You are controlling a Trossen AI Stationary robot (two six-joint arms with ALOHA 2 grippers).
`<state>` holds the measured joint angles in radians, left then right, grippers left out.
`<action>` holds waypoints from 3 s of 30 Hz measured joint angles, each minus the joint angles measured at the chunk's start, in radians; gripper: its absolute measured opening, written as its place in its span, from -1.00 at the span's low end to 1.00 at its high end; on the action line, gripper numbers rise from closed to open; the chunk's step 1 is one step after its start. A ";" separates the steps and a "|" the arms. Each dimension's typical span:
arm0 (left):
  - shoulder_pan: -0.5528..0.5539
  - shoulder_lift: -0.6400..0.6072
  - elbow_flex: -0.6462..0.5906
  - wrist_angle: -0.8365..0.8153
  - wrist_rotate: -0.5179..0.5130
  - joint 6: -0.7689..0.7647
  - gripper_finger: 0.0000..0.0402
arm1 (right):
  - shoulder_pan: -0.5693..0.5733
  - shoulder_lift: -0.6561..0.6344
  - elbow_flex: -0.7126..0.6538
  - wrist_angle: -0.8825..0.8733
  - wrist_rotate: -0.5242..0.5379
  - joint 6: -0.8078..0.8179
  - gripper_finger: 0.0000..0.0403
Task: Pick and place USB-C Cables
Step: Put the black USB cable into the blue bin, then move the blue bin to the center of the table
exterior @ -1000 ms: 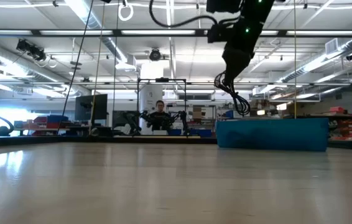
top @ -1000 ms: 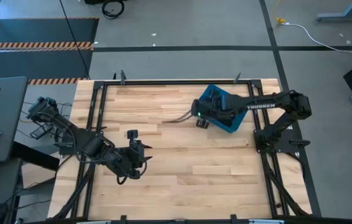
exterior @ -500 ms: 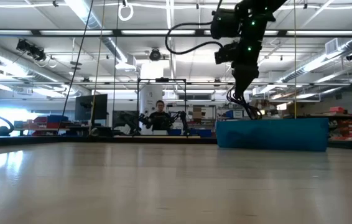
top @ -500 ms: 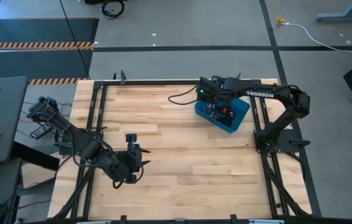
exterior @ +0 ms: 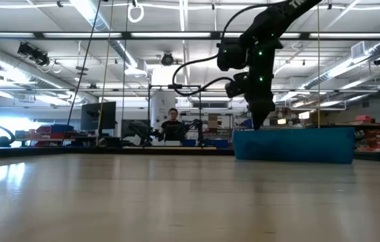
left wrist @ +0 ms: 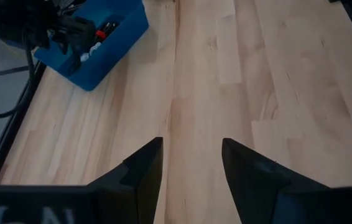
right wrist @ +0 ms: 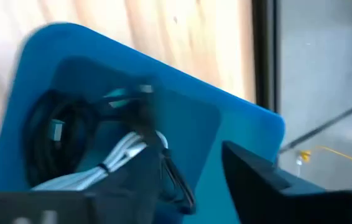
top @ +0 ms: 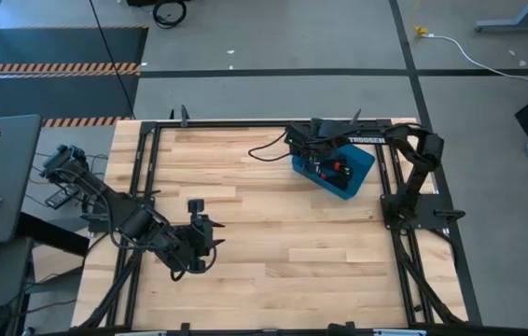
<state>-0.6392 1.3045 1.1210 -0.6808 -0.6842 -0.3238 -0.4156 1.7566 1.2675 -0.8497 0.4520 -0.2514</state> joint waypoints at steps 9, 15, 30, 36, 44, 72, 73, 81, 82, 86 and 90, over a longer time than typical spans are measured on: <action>0.000 0.000 0.000 -0.016 0.000 -0.006 -0.14 | 0.024 -0.068 0.000 -0.016 0.025 0.035 0.29; 0.000 0.000 0.000 -0.041 -0.003 -0.006 -0.14 | 0.083 -0.176 0.001 -0.106 -0.152 0.236 0.26; 0.000 0.000 0.000 -0.035 -0.003 -0.006 -0.14 | 0.190 -0.126 0.000 -0.347 -0.257 0.546 0.09; -0.001 0.000 0.000 -0.043 -0.003 -0.006 -0.14 | 0.177 -0.092 -0.003 -0.333 -0.274 0.538 -0.01; -0.012 0.000 0.000 -0.045 -0.003 -0.022 -0.14 | 0.180 -0.027 -0.003 -0.320 -0.298 0.527 -0.08; -0.034 0.000 0.000 -0.050 -0.003 -0.040 -0.14 | 0.178 0.028 -0.005 -0.315 -0.312 0.510 -0.73; -0.034 0.000 0.000 -0.050 -0.003 -0.040 -0.14 | 0.176 0.027 -0.008 -0.311 -0.312 0.510 -0.73; -0.034 0.000 0.000 -0.050 -0.003 -0.041 -0.14 | 0.158 0.027 -0.014 -0.277 -0.323 0.503 -0.72; -0.034 0.000 0.000 -0.050 -0.003 -0.041 -0.14 | 0.158 0.027 -0.014 -0.269 -0.323 0.503 -0.73; -0.034 0.000 0.000 -0.050 -0.003 -0.041 -0.14 | 0.158 0.027 -0.015 -0.264 -0.326 0.503 -0.78; -0.034 0.000 0.000 -0.050 -0.003 -0.055 -0.14 | 0.158 0.025 -0.050 -0.214 -0.356 0.503 -0.88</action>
<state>-0.6727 1.3045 1.1210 -0.7303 -0.6876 -0.3790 -0.2581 1.7820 1.2176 -1.0640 0.0962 0.2518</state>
